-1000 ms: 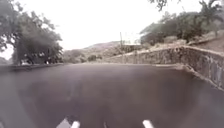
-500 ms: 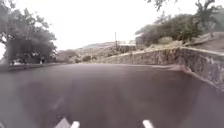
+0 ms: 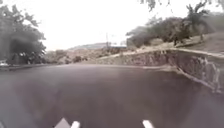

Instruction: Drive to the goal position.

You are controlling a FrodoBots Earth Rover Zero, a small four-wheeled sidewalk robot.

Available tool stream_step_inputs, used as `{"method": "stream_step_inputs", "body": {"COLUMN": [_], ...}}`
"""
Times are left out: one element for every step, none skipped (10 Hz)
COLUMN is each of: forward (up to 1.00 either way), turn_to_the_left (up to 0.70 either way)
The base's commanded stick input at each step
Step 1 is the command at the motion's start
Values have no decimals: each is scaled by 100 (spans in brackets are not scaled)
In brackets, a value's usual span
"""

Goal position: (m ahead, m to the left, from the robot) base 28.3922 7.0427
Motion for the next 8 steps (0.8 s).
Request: {"method": "stream_step_inputs", "body": {"forward": [50,50,50,50,50,50,50,50], "turn_to_the_left": [0,0,0,0,0,0,0,-7]}}
